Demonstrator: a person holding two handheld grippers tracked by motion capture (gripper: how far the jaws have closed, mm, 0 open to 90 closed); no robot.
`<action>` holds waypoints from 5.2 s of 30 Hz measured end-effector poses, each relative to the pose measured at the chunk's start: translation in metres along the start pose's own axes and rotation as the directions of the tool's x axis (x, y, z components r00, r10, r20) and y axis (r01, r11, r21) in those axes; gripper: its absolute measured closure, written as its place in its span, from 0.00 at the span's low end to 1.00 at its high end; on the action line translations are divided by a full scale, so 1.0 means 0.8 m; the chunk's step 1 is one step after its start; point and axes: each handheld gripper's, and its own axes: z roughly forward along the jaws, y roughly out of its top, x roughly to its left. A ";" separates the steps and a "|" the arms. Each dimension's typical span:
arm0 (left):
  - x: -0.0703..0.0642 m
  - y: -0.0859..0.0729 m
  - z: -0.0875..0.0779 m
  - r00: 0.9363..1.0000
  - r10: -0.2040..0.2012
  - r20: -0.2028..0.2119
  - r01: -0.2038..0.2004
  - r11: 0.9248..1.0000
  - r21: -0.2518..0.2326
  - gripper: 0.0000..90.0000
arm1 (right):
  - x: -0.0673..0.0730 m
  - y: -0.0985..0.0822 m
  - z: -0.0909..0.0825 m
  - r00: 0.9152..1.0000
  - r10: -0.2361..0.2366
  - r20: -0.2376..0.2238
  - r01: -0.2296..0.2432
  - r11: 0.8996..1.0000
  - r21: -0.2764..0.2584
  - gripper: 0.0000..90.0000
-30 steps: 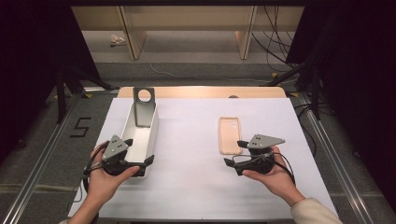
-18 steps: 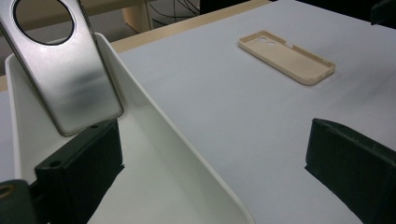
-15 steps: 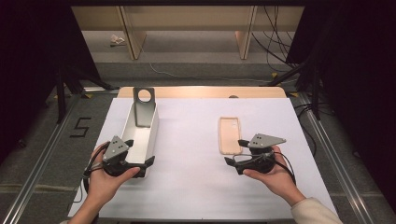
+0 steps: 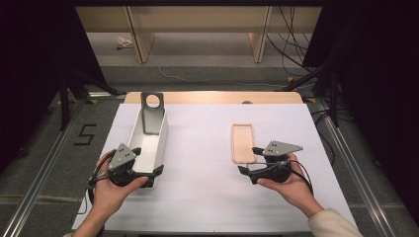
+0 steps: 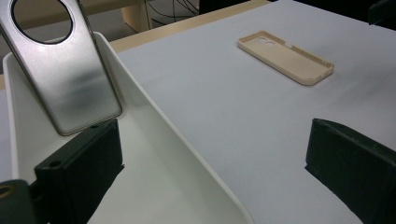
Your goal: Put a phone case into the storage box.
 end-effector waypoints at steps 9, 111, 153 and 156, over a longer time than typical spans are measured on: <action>-0.001 0.000 0.000 1.000 -0.001 0.002 0.001 1.000 -0.003 0.04 | -0.003 0.000 0.001 1.000 0.000 0.015 0.000 1.000 0.010 0.18; -0.005 0.001 0.002 1.000 -0.004 0.030 0.004 1.000 -0.008 0.04 | -0.044 0.046 0.134 0.818 -0.527 -0.231 0.511 0.479 0.714 0.34; -0.008 0.001 0.004 0.999 0.001 0.037 -0.001 1.000 -0.008 0.04 | -0.023 0.041 0.131 0.774 -0.526 -0.353 0.591 0.399 0.701 0.95; -0.008 0.001 0.004 0.999 0.003 0.038 -0.003 1.000 -0.008 0.04 | -0.023 0.041 0.129 0.774 -0.524 -0.355 0.591 0.398 0.701 0.95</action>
